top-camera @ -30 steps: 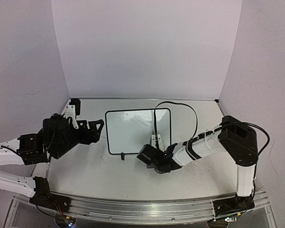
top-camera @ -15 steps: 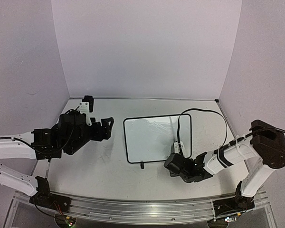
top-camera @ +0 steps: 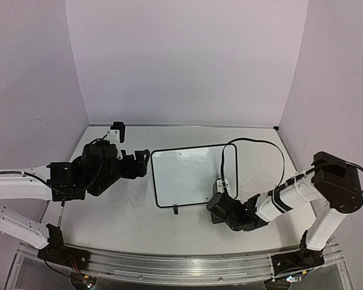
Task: Write a sentence on the whiteboard
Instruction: Move the whiteboard to the center of the board.
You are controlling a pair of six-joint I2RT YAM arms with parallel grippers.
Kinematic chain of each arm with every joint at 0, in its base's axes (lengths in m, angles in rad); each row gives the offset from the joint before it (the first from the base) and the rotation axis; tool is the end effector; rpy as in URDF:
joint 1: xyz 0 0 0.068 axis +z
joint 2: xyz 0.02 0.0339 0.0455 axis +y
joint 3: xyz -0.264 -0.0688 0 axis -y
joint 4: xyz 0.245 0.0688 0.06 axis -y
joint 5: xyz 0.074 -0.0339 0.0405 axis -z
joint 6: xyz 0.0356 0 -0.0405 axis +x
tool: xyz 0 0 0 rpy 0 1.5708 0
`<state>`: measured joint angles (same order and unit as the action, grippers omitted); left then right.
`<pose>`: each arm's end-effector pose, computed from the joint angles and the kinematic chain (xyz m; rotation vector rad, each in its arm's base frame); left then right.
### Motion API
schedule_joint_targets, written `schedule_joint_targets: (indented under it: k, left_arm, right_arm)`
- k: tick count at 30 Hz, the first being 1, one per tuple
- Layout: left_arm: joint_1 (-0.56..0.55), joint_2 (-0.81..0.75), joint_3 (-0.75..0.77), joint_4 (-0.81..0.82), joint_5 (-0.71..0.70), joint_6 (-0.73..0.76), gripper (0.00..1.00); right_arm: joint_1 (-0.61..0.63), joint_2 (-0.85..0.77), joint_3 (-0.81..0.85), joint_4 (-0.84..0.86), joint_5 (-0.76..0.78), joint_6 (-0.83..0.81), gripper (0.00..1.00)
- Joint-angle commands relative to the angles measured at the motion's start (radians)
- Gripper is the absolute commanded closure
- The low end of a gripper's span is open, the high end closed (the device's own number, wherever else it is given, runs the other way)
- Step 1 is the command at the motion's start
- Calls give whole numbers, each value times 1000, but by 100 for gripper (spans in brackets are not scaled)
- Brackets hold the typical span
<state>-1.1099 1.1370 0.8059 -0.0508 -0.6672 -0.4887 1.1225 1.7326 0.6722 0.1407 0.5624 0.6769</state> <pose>0.1331 -0.2185 0.2921 0.1521 1.8862 -0.4477 0.1461 0.2600 0.1068 -0.2902 2.2987 0.1954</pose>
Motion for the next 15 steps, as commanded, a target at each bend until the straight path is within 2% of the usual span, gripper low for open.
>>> schedule_joint_targets:
  k: [1, 4, 7, 9, 12, 15]
  left_arm:
    - [6, -34, 43, -45, -33, -61, 9]
    - [34, -63, 40, -104, -19, -91, 9]
    - [105, -108, 38, -171, 25, -116, 8]
    - [187, -136, 36, -220, 86, -130, 7]
    - [306, -165, 35, -304, 167, -136, 5]
    - [433, -141, 33, -386, 217, -134, 1]
  right_arm:
    - [6, -11, 26, 52, -15, 37, 75]
    - [5, -56, -13, 47, -8, 31, 53]
    - [5, -159, -62, 26, -4, 25, 37]
    - [5, -241, -90, -2, -8, 11, 31]
    - [7, -380, -130, -32, -28, -35, 26]
    - [8, -563, -170, -39, -30, -85, 20]
